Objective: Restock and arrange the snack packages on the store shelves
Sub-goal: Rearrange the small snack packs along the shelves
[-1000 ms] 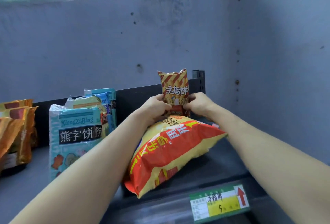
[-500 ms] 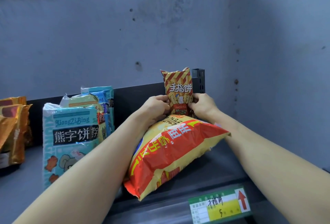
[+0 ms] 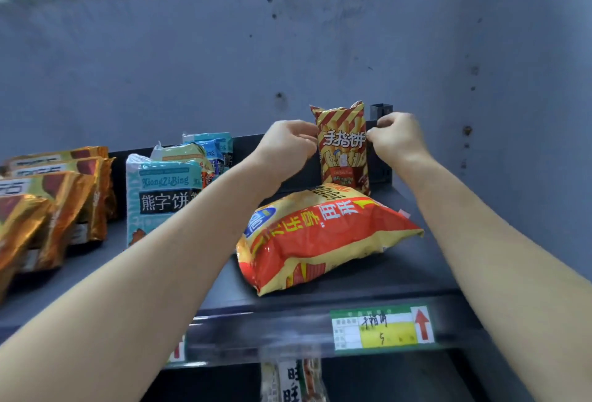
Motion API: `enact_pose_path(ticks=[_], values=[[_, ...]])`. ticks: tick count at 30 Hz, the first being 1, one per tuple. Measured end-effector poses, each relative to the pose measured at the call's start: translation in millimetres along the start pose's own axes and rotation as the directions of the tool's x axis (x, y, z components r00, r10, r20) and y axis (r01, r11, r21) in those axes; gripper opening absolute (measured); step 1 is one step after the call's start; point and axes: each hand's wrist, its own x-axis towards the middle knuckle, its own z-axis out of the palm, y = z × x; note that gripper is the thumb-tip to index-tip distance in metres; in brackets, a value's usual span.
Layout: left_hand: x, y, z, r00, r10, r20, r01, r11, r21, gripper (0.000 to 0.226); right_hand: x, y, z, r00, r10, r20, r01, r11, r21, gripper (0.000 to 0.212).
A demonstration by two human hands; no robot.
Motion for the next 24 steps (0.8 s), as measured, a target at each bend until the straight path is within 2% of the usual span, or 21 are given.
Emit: enact_pose_path(ticks=[4,6,11,18,21,24], values=[[-35.9,16.1,-5.1,0.994,0.107,0.015,-0.107,0.994,-0.017,0.033,-22.3,-20.5,-26.8,0.995,-0.097,0.033,0.093,0.991,0.093,0.025],[-55.7,21.1,-9.0,0.988,0.149,0.039,-0.146,0.988,-0.051,0.030,-42.6,-27.7,-37.2,0.986,-0.160,0.040,0.153,0.978,0.139,0.017],[-111.2,17.9,-23.9,0.973,0.215,0.084,-0.201,0.968,-0.150,0.021,-109.7,-35.6,-50.8,0.982,-0.187,-0.002,0.183,0.963,0.199,0.008],[-194.7,-15.8,-66.1,0.948,0.220,0.231,-0.156,0.951,-0.267,0.019,-226.1,-43.1,-42.5,0.987,-0.138,0.085,0.110,0.956,0.271,0.013],[-229.9,-39.0,-73.1,0.897,0.230,0.378,-0.116,0.946,-0.301,0.019,-277.8,-35.6,-40.4,0.983,-0.108,0.147,0.076,0.976,0.206,0.012],[-253.7,-68.5,-66.2,0.839,0.191,0.509,-0.087,0.971,-0.222,0.022,-313.2,-17.1,-32.4,0.982,-0.024,0.187,-0.001,0.992,0.129,0.016]])
